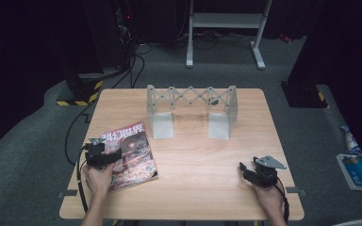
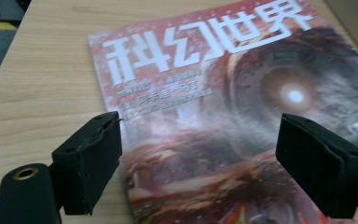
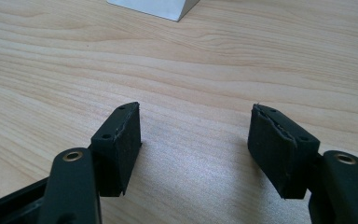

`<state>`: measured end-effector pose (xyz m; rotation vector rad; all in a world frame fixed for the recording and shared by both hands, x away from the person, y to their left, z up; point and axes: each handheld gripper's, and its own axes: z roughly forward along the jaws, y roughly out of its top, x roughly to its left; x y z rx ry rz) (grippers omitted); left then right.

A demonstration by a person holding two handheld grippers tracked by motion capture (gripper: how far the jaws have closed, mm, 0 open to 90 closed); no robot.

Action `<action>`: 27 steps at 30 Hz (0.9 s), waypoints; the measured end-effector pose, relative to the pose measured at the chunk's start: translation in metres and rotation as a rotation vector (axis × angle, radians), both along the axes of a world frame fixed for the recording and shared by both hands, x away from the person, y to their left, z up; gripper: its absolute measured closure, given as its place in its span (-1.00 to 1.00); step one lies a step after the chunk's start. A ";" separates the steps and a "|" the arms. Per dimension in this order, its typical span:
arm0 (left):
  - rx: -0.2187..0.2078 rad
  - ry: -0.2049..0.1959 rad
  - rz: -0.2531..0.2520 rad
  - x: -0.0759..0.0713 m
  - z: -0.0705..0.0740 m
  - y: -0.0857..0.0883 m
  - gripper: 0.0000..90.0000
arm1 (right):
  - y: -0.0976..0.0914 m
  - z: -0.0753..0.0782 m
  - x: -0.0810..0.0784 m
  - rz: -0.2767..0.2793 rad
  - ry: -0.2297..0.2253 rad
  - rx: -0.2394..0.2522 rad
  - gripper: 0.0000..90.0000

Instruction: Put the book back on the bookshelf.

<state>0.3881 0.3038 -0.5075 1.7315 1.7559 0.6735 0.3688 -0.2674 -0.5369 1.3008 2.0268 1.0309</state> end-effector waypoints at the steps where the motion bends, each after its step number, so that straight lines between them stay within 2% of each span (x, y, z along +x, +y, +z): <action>1: -0.007 0.007 0.005 0.000 -0.002 0.002 -0.67 | 0.000 0.000 0.000 -0.001 0.001 0.001 -0.23; 8: -0.015 0.041 0.015 0.000 -0.011 0.008 -0.68 | 0.000 0.000 0.000 -0.001 0.001 0.001 -0.23; 9: -0.030 0.032 0.021 -0.001 -0.013 0.010 -0.68 | 0.000 0.000 0.000 -0.001 0.001 0.001 -0.23; 14: -0.022 0.020 0.012 -0.002 -0.014 0.008 -0.64 | 0.000 0.000 0.000 -0.001 0.001 0.001 -0.23; 15: -0.022 0.015 -0.004 -0.004 -0.014 0.007 -0.62 | 0.000 0.000 0.000 -0.001 0.001 0.001 -0.23; 18: -0.025 0.001 -0.001 -0.006 -0.015 0.004 -0.60 | 0.000 0.000 0.000 -0.001 0.001 0.002 -0.23; 21: -0.019 0.004 0.004 -0.009 -0.015 0.003 -0.59 | 0.000 0.000 0.000 -0.001 0.001 0.002 -0.23; 25: -0.022 -0.032 0.015 -0.016 -0.018 0.001 -0.55 | 0.000 0.000 0.000 -0.001 0.001 0.002 -0.23; 27: -0.024 -0.030 0.008 -0.018 -0.018 0.000 -0.55 | 0.000 0.000 0.000 -0.001 0.001 0.002 -0.23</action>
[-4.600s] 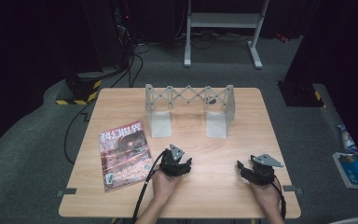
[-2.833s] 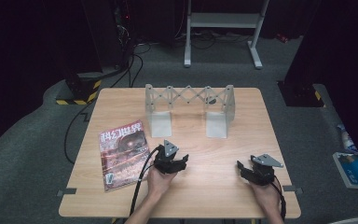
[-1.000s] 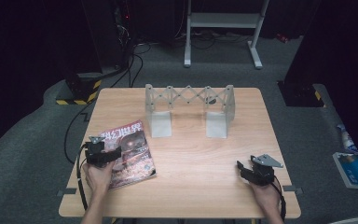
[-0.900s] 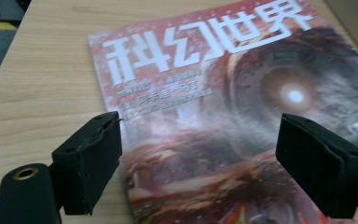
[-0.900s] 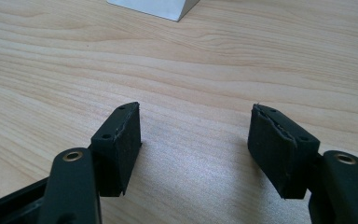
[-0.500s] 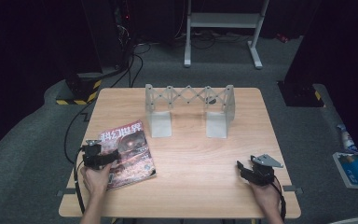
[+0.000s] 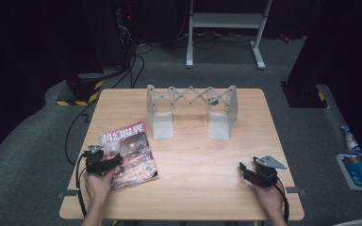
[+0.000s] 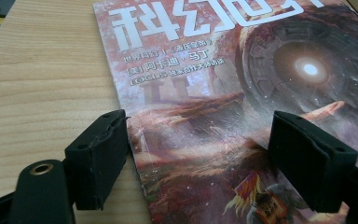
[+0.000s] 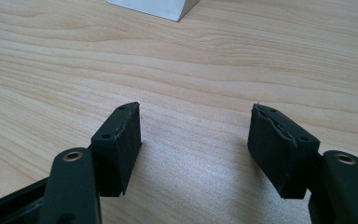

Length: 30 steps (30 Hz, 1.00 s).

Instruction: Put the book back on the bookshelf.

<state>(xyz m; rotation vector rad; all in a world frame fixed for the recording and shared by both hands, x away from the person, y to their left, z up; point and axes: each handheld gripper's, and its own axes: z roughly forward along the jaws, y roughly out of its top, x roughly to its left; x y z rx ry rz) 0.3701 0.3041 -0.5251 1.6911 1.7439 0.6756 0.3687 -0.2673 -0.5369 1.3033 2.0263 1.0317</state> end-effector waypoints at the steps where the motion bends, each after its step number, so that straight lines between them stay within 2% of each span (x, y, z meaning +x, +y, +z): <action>1: 0.000 0.000 0.000 0.000 0.000 0.000 -0.55 | 0.000 0.000 0.000 0.000 0.000 0.000 -0.23; 12: 0.000 0.018 -0.014 -0.014 0.002 -0.009 -0.53 | 0.000 0.000 0.000 0.002 -0.001 -0.001 -0.23; 16: -0.001 0.005 -0.015 -0.021 0.001 -0.011 -0.52 | 0.000 0.000 0.000 0.004 -0.002 -0.002 -0.23; 23: 0.001 0.009 -0.021 -0.032 0.001 -0.016 -0.52 | 0.000 0.000 0.000 0.004 -0.002 -0.003 -0.23; 27: -0.003 -0.009 -0.021 -0.044 0.000 -0.021 -0.52 | 0.000 0.000 0.000 0.002 -0.001 -0.002 -0.23; 30: -0.001 -0.008 -0.029 -0.048 0.000 -0.023 -0.53 | 0.000 0.000 0.000 0.005 -0.003 -0.004 -0.23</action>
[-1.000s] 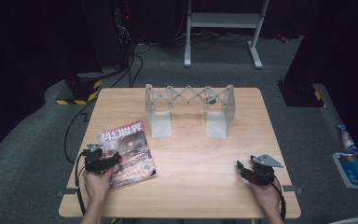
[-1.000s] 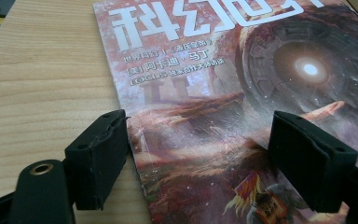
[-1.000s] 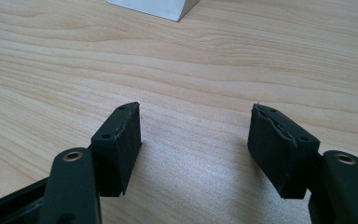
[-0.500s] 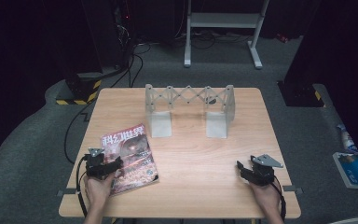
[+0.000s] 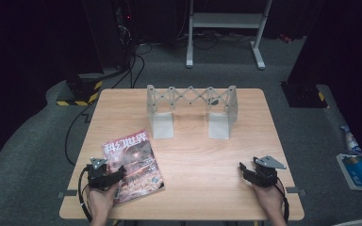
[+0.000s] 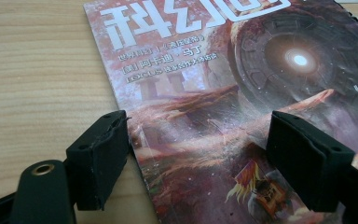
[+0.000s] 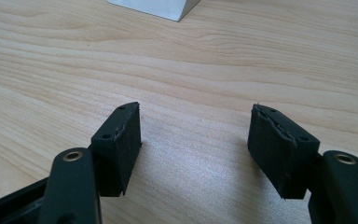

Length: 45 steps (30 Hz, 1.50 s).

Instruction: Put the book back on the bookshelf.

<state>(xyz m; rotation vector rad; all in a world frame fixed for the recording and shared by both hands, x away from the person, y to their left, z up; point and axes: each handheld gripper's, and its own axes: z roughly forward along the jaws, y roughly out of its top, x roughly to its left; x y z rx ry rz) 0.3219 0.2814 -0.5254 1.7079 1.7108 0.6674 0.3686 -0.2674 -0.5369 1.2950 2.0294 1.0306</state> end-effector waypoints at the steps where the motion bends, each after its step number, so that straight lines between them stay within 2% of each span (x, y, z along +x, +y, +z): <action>1: -0.002 -0.001 -0.002 -0.001 0.000 0.000 -0.53 | 0.000 0.000 0.000 0.000 0.000 0.000 -0.23; 6: -0.004 -0.003 -0.008 -0.009 0.000 -0.005 -0.53 | 0.000 0.000 0.000 0.000 0.001 0.001 -0.23; 18: -0.001 0.012 -0.043 -0.017 0.001 -0.011 -0.53 | 0.001 0.000 0.000 -0.001 -0.004 -0.004 -0.23; 24: -0.001 0.005 -0.054 -0.023 0.000 -0.016 -0.53 | 0.000 0.000 0.000 0.000 -0.005 -0.003 -0.23; 45: -0.002 0.012 -0.099 -0.034 0.001 -0.033 -0.53 | 0.000 0.000 0.000 0.000 -0.003 -0.001 -0.23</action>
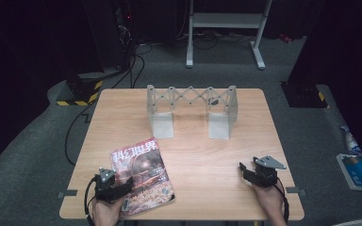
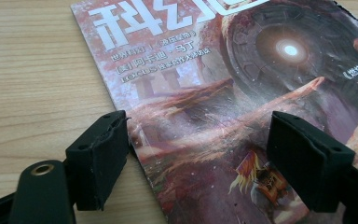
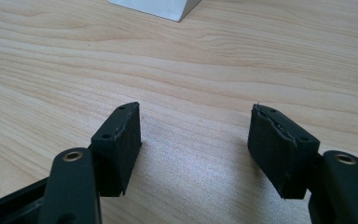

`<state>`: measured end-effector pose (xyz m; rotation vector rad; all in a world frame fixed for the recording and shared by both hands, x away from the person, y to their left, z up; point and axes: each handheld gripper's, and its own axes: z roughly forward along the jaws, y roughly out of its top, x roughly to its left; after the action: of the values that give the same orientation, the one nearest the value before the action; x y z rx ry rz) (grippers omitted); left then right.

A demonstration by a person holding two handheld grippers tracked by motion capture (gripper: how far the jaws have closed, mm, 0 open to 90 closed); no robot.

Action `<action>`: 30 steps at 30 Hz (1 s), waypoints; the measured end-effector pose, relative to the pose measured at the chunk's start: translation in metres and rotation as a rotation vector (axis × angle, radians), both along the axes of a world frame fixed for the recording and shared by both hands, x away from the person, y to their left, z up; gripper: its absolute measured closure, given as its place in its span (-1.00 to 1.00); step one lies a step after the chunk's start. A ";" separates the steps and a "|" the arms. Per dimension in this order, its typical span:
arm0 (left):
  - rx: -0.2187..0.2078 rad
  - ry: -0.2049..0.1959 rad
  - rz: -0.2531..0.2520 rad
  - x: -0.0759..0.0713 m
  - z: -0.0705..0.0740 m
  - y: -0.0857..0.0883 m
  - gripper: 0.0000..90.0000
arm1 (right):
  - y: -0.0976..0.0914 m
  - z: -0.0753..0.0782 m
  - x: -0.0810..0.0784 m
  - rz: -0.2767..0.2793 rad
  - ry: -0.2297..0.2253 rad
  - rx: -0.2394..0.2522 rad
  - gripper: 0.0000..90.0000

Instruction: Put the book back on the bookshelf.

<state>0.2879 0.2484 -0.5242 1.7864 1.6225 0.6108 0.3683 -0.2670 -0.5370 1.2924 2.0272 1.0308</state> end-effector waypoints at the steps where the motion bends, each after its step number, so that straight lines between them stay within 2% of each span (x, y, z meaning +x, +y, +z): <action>1: -0.001 0.000 -0.002 0.000 0.000 -0.002 -0.53 | 0.000 0.000 0.000 0.000 0.000 0.000 -0.23; 13: 0.001 0.005 -0.034 0.002 0.001 -0.017 -0.53 | 0.000 0.000 0.000 0.000 0.000 0.001 -0.23; 30: 0.003 0.000 -0.097 0.020 0.001 -0.049 -0.54 | 0.000 0.000 0.000 0.000 0.000 0.000 -0.23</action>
<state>0.3082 0.1992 -0.5236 1.8553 1.5257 0.5688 0.3684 -0.2671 -0.5370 1.2926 2.0275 1.0308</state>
